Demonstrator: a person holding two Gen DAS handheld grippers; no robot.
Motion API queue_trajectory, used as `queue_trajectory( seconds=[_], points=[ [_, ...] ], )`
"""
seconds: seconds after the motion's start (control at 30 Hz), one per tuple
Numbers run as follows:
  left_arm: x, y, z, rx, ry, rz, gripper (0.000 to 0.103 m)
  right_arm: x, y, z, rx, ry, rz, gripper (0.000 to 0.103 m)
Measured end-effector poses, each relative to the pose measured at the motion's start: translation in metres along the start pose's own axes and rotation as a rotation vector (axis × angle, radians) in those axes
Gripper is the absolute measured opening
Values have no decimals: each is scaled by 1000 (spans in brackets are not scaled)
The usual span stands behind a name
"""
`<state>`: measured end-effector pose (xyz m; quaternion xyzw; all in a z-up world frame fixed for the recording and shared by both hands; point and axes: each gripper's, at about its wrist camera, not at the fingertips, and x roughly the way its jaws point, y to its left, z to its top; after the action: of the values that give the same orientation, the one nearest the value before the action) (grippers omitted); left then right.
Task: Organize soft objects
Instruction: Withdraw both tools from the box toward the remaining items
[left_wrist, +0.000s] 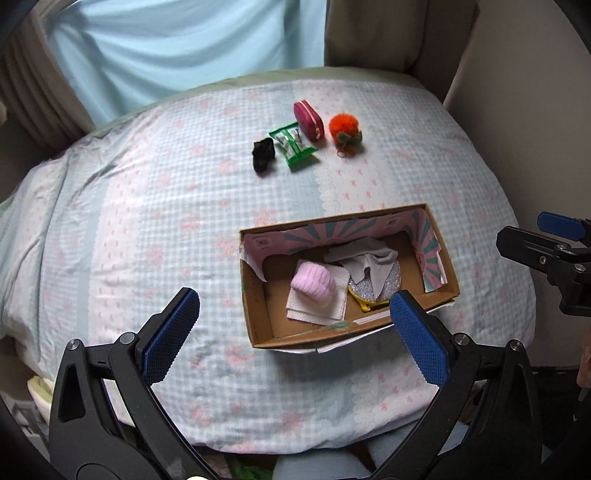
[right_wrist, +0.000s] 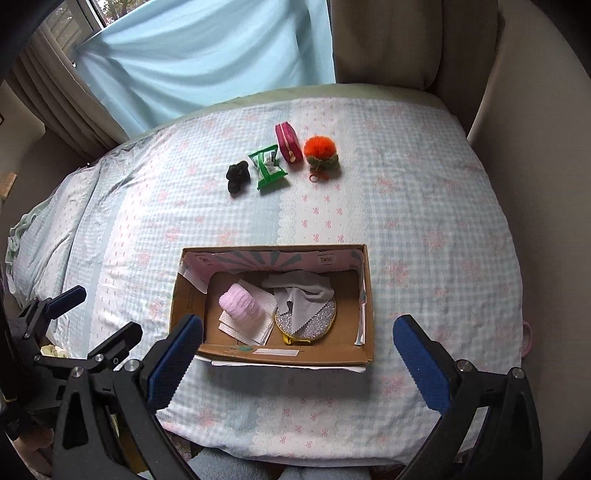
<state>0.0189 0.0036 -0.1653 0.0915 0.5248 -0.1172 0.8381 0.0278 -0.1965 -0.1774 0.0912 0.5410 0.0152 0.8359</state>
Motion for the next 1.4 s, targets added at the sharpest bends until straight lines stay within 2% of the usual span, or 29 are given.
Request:
queue_trajectory(
  seconds=[0.3, 0.63, 0.83, 1.0, 1.4],
  points=[
    [-57, 10, 3, -127, -112, 23, 103, -50, 1, 7, -44, -121, 26, 103],
    [-60, 2, 35, -269, -166, 78, 103, -58, -19, 47, -129, -191, 66, 103],
    [-41, 2, 60, -337, -166, 117, 103, -39, -33, 84, -165, -201, 91, 103],
    [-14, 7, 84, -349, -147, 131, 103, -11, -38, 117, -159, -203, 100, 103],
    [105, 41, 160, -354, -62, 68, 102, 83, -22, 205, -151, -190, 57, 103]
  ],
)
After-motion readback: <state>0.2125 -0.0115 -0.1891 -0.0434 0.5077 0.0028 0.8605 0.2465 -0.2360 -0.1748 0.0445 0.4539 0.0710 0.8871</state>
